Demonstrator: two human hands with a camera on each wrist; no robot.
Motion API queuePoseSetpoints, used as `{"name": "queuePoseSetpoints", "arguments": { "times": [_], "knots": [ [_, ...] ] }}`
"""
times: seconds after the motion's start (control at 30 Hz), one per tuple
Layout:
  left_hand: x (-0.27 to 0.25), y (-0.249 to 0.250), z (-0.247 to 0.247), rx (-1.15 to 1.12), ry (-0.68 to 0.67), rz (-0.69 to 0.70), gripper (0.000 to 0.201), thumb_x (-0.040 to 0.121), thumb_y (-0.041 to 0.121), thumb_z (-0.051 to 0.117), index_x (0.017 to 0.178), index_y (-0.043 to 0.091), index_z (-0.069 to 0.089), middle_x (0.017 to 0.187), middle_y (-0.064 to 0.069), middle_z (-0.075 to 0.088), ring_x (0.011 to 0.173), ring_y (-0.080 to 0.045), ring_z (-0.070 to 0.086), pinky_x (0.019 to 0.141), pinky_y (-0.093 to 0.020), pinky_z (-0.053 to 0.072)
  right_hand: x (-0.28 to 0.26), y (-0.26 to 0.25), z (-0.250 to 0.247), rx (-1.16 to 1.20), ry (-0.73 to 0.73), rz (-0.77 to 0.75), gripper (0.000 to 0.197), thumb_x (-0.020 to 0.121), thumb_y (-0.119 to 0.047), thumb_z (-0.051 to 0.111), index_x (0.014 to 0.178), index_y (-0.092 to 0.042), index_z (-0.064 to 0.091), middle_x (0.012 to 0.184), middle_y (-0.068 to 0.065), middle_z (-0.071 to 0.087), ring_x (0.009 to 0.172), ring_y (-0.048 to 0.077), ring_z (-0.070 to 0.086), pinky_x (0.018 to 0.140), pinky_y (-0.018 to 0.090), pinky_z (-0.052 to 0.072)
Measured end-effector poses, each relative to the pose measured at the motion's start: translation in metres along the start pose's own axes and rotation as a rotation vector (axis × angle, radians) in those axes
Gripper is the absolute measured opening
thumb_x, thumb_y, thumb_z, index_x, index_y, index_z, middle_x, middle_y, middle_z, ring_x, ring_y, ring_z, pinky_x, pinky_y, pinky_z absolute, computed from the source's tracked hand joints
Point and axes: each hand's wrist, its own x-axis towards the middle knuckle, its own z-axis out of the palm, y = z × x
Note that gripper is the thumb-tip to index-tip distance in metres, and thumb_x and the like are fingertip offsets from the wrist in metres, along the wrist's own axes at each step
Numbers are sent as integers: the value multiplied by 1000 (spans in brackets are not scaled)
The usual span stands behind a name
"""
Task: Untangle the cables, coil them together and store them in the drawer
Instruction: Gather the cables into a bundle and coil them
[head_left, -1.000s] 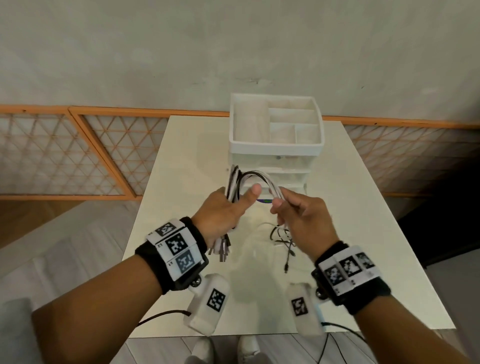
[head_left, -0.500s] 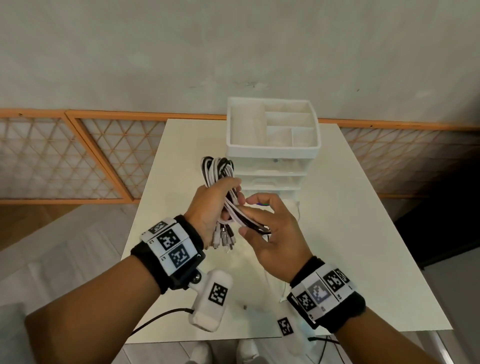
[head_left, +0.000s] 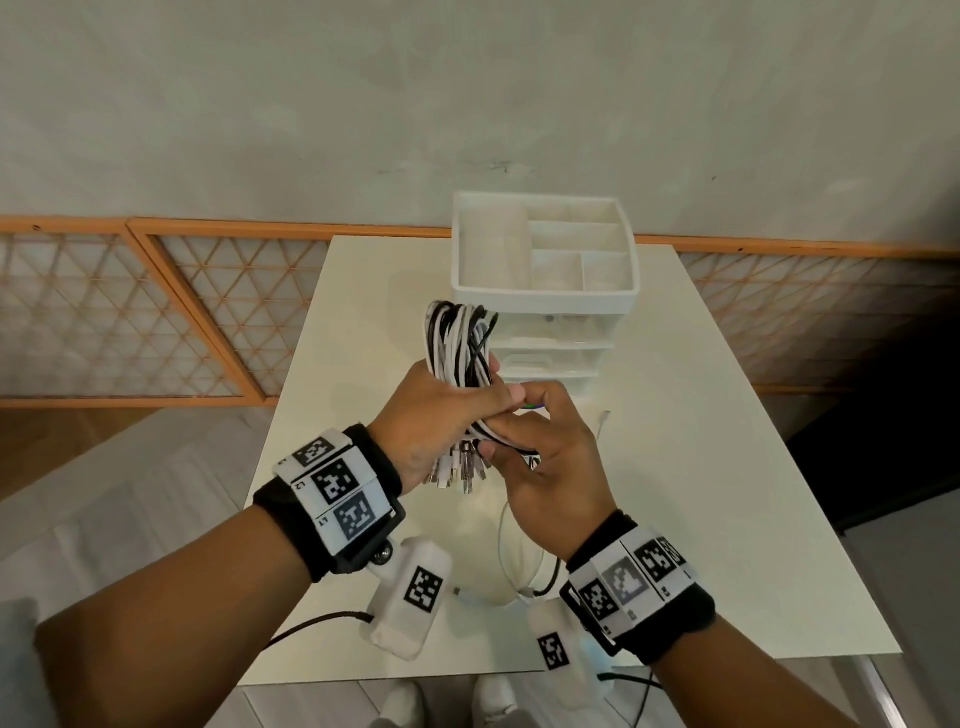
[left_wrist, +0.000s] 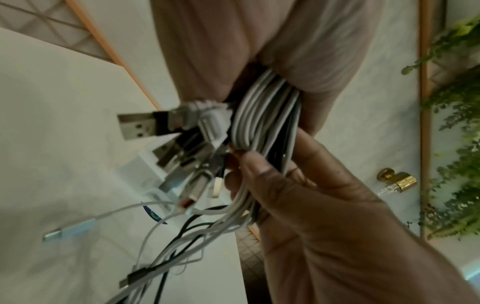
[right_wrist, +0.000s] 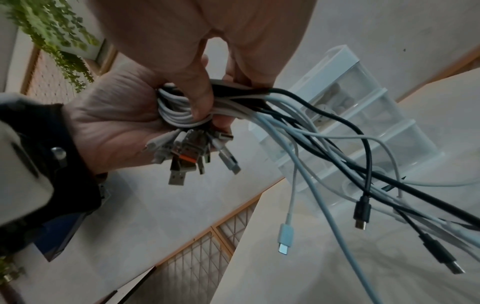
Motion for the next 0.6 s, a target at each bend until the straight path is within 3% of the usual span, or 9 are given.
{"name": "queuePoseSetpoints", "arguments": {
  "times": [0.07, 0.17, 0.23, 0.3, 0.33, 0.4, 0.47, 0.53, 0.6],
  "knots": [
    [1, 3, -1, 6, 68, 39, 8, 87, 8, 72, 92, 6, 67, 80, -17, 64, 76, -27, 64, 74, -44, 52, 1, -4, -2, -4, 0, -27, 34, 81, 7, 72, 109, -12, 74, 107, 7, 55, 89, 1, 62, 80, 9, 48],
    [3, 7, -6, -64, 128, 35, 9, 90, 8, 66, 81, 6, 68, 70, -13, 62, 74, -30, 64, 71, -42, 50, 1, -3, -11, 33, -55, 86, 38, 79, -4, 78, 108, -19, 57, 96, -1, 62, 76, 10, 66, 72, 18, 52],
    [3, 9, -9, -89, 100, 30, 10, 91, 8, 63, 83, 7, 66, 69, -12, 61, 73, -31, 66, 68, -41, 51, 0, 10, -14, -122, -210, 191, 35, 79, -13, 76, 96, -23, 47, 80, -7, 61, 68, 14, 64, 68, 28, 54],
    [3, 9, -9, -55, 76, 54, 9, 94, 9, 62, 85, 7, 65, 71, -12, 60, 69, -28, 65, 64, -36, 51, -3, 19, -13, -369, -395, 213, 25, 83, -24, 71, 79, -29, 47, 64, -12, 55, 60, 13, 56, 63, 35, 51],
    [3, 9, -10, -38, 72, 63, 11, 94, 11, 62, 85, 7, 65, 72, -12, 60, 68, -27, 65, 63, -35, 51, -4, 22, -13, -418, -429, 232, 28, 84, -26, 69, 71, -32, 46, 58, -12, 52, 54, 9, 52, 59, 30, 47],
    [3, 9, -13, -39, 57, 64, 13, 95, 14, 63, 84, 7, 65, 72, -12, 61, 70, -28, 65, 65, -37, 51, -4, 26, -12, -371, -357, 278, 35, 81, -19, 66, 60, -34, 41, 50, -9, 46, 47, 7, 48, 53, 17, 35],
    [2, 12, -16, -68, 4, 63, 15, 95, 16, 63, 82, 7, 64, 72, -12, 60, 71, -30, 63, 69, -39, 50, -2, 32, -14, -333, -331, 353, 30, 79, -16, 65, 60, -29, 46, 50, -8, 47, 48, 6, 48, 52, 14, 33],
    [0, 15, -18, -86, -87, 64, 16, 94, 17, 63, 82, 6, 61, 72, -13, 58, 69, -31, 60, 69, -38, 49, 2, 43, -19, -406, -448, 399, 21, 83, -21, 64, 63, -20, 55, 54, -6, 52, 55, 8, 50, 57, 21, 38],
    [-4, 17, -17, -66, -164, 62, 16, 95, 17, 60, 86, 3, 58, 72, -14, 56, 67, -30, 58, 65, -35, 50, 7, 62, -26, -605, -542, 414, 23, 86, -29, 57, 70, -14, 63, 65, 0, 63, 69, 24, 60, 67, 32, 46]
  ]
}}
